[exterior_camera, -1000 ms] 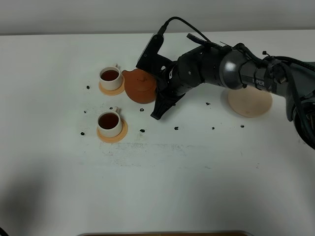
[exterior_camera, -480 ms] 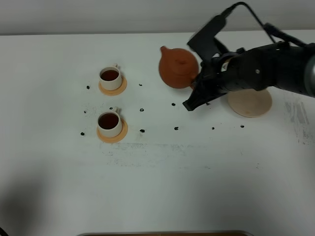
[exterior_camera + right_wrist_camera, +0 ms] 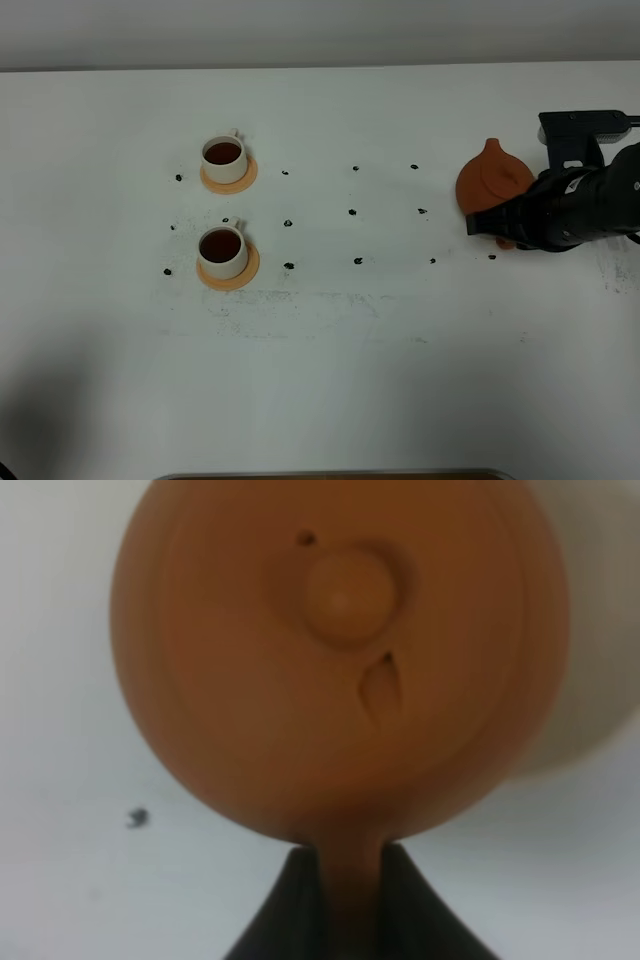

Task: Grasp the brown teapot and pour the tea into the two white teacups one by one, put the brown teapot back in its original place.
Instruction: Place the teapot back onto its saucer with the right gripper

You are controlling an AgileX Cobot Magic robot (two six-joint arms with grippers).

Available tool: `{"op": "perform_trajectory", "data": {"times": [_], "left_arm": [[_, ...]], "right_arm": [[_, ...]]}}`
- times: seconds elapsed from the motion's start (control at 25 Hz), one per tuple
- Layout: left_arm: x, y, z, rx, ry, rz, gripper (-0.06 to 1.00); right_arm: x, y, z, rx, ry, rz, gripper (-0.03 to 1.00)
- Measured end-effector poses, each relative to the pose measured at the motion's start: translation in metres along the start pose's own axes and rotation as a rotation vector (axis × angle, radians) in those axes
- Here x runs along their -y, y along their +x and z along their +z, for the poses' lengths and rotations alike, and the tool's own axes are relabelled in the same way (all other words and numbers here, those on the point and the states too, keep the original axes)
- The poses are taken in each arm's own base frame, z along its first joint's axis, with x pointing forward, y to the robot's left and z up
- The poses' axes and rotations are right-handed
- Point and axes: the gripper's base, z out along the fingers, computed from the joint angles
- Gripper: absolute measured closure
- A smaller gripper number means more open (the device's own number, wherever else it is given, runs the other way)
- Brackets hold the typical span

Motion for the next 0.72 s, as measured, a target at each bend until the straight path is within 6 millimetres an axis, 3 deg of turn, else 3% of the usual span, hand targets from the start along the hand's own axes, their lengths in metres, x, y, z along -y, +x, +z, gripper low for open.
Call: {"op": "perform_trajectory", "data": {"times": [0.32, 0.72], "left_arm": [[0.000, 0.000, 0.000, 0.000, 0.000, 0.000, 0.49], [0.000, 0.000, 0.000, 0.001, 0.000, 0.000, 0.49]], "right_arm": [[0.016, 0.004, 0.011, -0.023, 0.031, 0.038, 0.85], [0.018, -0.006, 0.019, -0.027, 0.032, 0.022, 0.85]]}}
